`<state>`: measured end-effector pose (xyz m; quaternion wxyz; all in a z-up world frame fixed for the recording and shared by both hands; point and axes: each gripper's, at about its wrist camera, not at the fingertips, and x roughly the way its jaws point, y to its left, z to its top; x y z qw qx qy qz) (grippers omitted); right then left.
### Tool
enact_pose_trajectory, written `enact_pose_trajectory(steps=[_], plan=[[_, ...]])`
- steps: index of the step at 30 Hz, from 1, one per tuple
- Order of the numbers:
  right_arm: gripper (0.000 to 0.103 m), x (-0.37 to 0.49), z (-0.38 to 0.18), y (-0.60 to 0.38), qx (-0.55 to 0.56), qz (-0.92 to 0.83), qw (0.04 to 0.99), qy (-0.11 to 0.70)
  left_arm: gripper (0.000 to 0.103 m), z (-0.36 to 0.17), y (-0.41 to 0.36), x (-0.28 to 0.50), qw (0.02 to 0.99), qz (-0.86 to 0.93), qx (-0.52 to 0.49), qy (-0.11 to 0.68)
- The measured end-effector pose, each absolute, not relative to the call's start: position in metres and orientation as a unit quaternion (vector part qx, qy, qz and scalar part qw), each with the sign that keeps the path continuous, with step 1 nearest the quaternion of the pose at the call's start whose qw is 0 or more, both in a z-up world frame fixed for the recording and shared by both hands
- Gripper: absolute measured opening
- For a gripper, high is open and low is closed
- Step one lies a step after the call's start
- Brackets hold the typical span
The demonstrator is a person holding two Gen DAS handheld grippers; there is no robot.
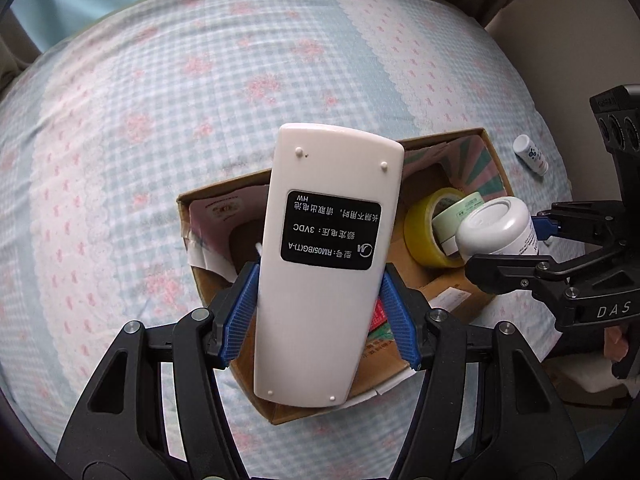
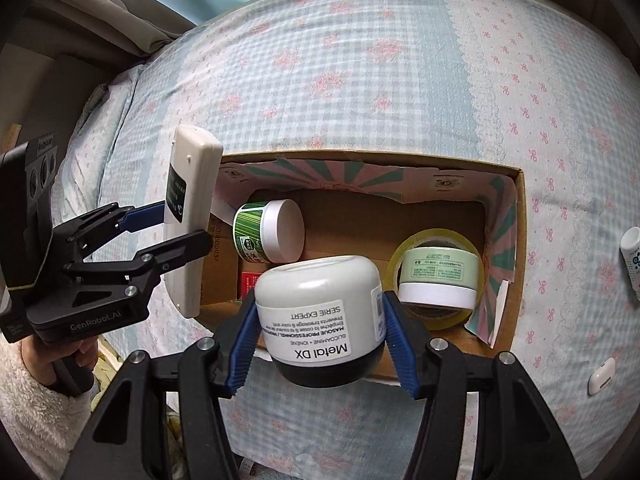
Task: Organize rigid objects
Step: 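Carry the remote with the left tool while the right tool carries the jar to the box, then lower and release the remote with the left tool while the right tool releases the jar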
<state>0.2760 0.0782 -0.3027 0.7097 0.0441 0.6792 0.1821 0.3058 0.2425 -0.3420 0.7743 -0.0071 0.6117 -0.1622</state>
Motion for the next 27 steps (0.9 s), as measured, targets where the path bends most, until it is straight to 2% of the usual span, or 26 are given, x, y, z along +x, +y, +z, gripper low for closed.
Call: enact_pose_trajectory(steps=[7,18,19,20,21,22,23,24,27], plan=[[0.054,0.296,-0.346,0.080,0.070,0.163,0.698,0.694,0.057,-0.364,0.234,0.307,0.776,-0.174,0.003,0.607],[0.055,0.314,-0.365,0.067,0.124,0.142,0.687,0.702,0.057,-0.371,0.226,0.310,0.769,-0.189,0.024,0.611],[0.057,0.315,-0.364,0.064,0.132,0.140,0.689,0.698,0.058,-0.372,0.224,0.309,0.769,-0.182,0.034,0.612],[0.065,0.317,-0.362,0.062,0.140,0.136,0.693,0.694,0.060,-0.372,0.222,0.307,0.768,-0.178,0.044,0.614],[0.073,0.318,-0.360,0.059,0.147,0.130,0.698,0.689,0.072,-0.372,0.221,0.305,0.767,-0.180,0.049,0.615],[0.088,0.319,-0.356,0.057,0.157,0.133,0.702,0.682,0.084,-0.372,0.220,0.303,0.764,-0.185,0.049,0.616],[0.099,0.320,-0.352,0.056,0.166,0.136,0.705,0.676,0.102,-0.371,0.219,0.301,0.763,-0.192,0.047,0.616],[0.103,0.319,-0.348,0.055,0.161,0.131,0.709,0.674,0.103,-0.369,0.219,0.298,0.764,-0.197,0.043,0.613],[0.103,0.315,-0.339,0.051,0.152,0.125,0.718,0.668,0.103,-0.369,0.220,0.291,0.761,-0.196,0.038,0.618]])
